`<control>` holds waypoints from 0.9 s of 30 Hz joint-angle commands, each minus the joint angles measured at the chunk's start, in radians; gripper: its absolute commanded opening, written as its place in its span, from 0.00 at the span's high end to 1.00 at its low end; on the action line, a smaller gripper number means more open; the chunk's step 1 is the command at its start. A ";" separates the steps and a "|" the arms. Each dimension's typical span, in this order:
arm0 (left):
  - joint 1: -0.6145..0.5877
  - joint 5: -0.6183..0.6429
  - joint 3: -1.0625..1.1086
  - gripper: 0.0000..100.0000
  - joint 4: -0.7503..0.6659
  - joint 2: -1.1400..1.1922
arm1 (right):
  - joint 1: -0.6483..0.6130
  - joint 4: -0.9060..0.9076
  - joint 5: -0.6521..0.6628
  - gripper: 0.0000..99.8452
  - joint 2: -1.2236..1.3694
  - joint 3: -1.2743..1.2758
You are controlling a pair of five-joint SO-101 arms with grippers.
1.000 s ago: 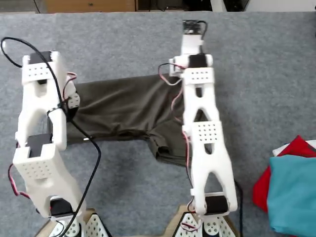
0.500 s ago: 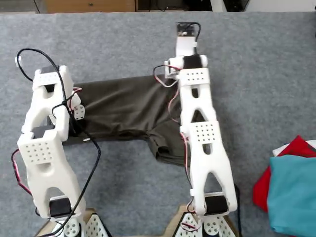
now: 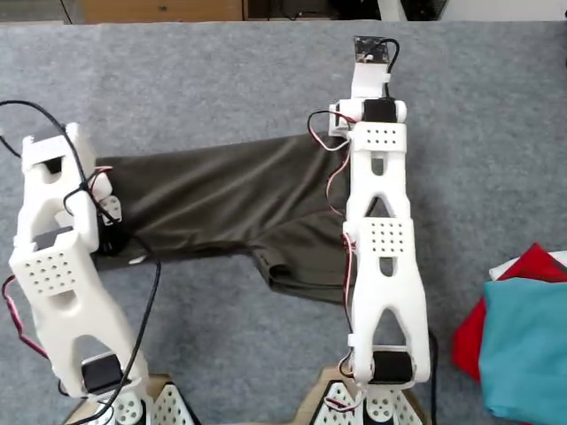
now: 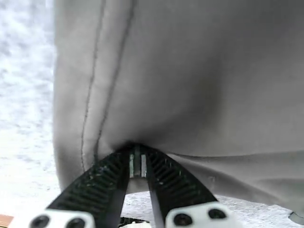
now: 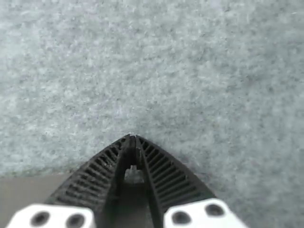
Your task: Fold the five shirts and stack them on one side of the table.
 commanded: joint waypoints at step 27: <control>0.186 0.055 -0.259 0.98 0.078 -0.412 | -0.004 0.437 0.272 0.89 -0.527 -0.047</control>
